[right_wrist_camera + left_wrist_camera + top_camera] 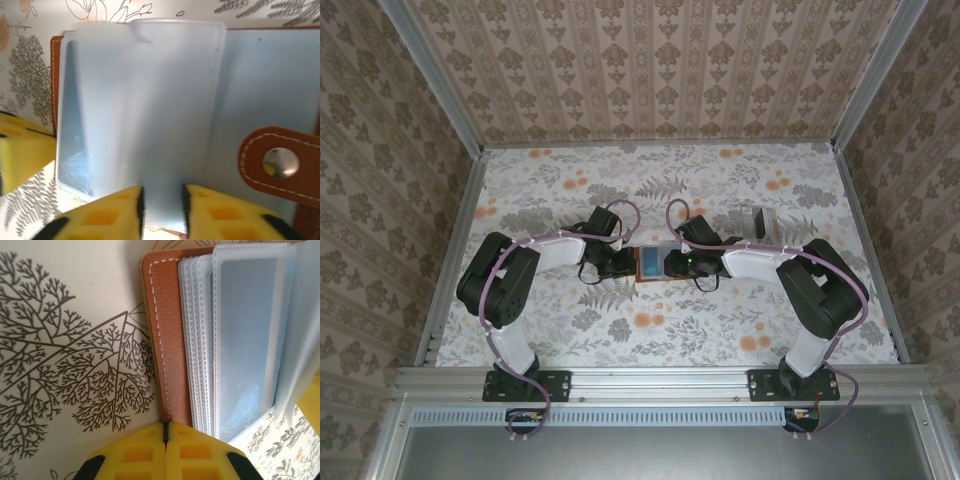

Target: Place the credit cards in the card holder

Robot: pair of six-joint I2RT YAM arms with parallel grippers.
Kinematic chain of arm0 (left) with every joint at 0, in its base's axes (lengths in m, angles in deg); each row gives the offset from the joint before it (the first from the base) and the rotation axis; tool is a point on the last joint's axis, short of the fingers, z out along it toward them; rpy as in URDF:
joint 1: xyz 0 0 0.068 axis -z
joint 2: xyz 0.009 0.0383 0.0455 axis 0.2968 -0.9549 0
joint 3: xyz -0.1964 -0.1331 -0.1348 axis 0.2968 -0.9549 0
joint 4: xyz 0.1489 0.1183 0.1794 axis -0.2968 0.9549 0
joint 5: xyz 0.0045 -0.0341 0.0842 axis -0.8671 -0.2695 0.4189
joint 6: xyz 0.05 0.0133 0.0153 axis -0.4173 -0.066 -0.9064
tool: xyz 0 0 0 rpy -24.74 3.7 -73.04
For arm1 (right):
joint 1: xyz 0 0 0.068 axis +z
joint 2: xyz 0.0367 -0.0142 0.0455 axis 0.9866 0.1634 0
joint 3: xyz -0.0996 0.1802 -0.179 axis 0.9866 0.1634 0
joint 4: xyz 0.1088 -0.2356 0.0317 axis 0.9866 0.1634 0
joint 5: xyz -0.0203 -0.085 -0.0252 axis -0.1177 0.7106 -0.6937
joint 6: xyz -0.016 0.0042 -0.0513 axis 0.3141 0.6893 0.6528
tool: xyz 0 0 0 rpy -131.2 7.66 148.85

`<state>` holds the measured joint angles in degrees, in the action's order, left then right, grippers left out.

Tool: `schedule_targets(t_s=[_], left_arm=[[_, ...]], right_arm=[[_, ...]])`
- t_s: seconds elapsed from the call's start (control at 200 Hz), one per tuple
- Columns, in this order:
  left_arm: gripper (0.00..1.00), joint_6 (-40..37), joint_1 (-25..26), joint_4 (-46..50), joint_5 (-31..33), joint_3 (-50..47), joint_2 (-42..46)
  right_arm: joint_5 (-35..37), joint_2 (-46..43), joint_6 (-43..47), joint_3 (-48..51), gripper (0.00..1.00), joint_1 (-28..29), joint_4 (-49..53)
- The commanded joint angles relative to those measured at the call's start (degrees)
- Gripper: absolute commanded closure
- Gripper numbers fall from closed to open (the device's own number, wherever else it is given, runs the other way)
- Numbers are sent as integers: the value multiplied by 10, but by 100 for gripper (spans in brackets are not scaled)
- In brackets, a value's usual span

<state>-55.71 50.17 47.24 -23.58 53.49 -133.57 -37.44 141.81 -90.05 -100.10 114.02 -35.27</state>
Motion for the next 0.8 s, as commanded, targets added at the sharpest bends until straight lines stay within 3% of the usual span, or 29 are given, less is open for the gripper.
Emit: schedule_targets(t_s=[0.0,0.12,0.475,0.565,0.71,0.795], left_arm=[[100,3,3,16,28,-24,-34],[100,3,3,16,27,-25,-32],[100,6,-3,11,19,-25,-26],[100,6,-3,10,18,-27,-26],[100,10,-3,3,14,-34,-25],[100,11,-4,0,13,-36,-26]], right_arm=[[-53,18,-9,-20,79,3,-23],[-81,14,-14,-20,80,3,-50],[-164,18,-24,-30,72,3,-131],[-128,-14,-19,-25,67,2,-107],[2,-103,-4,11,60,-3,-37],[26,-142,-10,44,55,-14,-29]])
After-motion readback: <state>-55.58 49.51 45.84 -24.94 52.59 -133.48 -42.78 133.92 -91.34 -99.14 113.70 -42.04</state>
